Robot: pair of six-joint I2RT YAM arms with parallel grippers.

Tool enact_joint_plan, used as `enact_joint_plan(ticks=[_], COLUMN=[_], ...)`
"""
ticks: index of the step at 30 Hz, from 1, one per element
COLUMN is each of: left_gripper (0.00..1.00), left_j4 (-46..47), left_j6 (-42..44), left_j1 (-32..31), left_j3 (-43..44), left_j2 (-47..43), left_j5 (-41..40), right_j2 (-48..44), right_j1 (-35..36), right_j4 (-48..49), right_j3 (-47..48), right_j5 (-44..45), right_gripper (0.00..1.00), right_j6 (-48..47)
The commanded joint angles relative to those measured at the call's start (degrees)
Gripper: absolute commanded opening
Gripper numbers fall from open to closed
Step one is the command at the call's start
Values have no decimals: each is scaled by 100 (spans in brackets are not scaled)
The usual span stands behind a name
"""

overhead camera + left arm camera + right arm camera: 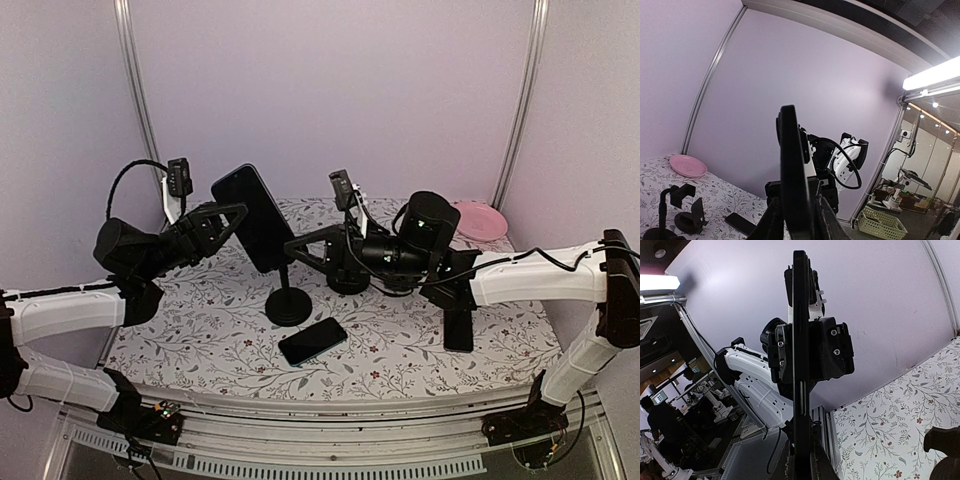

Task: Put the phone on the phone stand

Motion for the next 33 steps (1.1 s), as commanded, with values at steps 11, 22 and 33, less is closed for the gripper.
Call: enact_joint_plan(ticks=[11,22,33], left_gripper=[29,0,0], left_j4=[279,629,-1456], left_j6=[-124,-177,1729], left_j1=[40,40,111], left_j3=[30,-22,549], left_j2=[121,294,271], left_j5=[-150,-138,-308], right_j2=[197,189,-191], right_j1=[-17,-14,-224], right_j4=[598,748,-1907], right_j3=[158,141,-36], right_j5=[94,261,3148], right_gripper=[2,2,84], right_j6=[-65,32,-1894])
